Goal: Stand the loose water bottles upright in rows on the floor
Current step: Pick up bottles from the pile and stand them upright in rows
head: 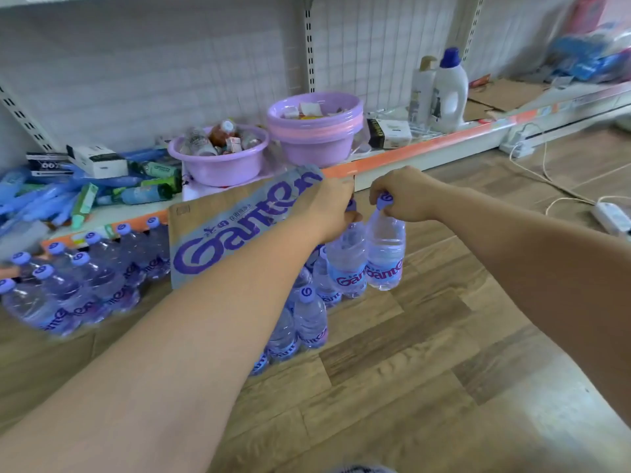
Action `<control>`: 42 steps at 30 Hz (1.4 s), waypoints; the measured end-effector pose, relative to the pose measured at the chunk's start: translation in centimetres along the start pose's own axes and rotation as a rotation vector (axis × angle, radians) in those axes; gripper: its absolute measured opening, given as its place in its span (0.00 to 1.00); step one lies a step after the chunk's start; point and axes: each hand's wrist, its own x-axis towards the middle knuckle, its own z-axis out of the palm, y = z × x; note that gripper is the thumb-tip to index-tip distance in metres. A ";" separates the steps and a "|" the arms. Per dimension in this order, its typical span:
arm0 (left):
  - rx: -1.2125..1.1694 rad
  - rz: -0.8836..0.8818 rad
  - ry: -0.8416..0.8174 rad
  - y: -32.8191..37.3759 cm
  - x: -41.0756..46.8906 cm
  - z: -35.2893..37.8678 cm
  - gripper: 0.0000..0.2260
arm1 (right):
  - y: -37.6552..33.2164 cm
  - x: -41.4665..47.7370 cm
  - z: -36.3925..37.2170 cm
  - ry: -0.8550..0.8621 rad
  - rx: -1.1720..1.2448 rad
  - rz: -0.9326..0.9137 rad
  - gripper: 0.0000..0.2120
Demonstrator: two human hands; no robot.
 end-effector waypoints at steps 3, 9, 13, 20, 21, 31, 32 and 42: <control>0.051 -0.005 -0.051 0.5 -0.2 2.3 0.14 | 1.1 -0.1 2.1 -0.033 0.030 0.013 0.15; 0.054 -0.045 -0.131 0.7 -0.1 7.2 0.08 | 2.0 0.5 6.3 -0.058 0.076 0.001 0.15; 0.092 -0.085 -0.177 -0.2 -0.1 9.8 0.08 | 2.4 1.0 9.3 -0.102 0.100 -0.007 0.15; 0.126 -0.118 -0.187 -1.7 0.6 12.3 0.14 | 2.7 2.1 12.4 -0.153 0.131 -0.015 0.15; 0.126 -0.121 -0.184 -1.9 0.6 12.4 0.14 | 2.7 2.3 12.6 -0.159 0.133 -0.014 0.16; 0.132 -0.128 -0.214 -3.5 -0.2 15.0 0.14 | 2.3 2.8 14.4 -0.215 0.136 -0.038 0.19; 0.125 -0.128 -0.210 -3.6 -0.2 15.2 0.15 | 2.2 2.8 14.5 -0.217 0.132 -0.042 0.19; 0.030 -0.152 -0.330 -4.7 0.2 14.9 0.21 | 1.5 2.8 14.7 -0.323 0.148 0.001 0.18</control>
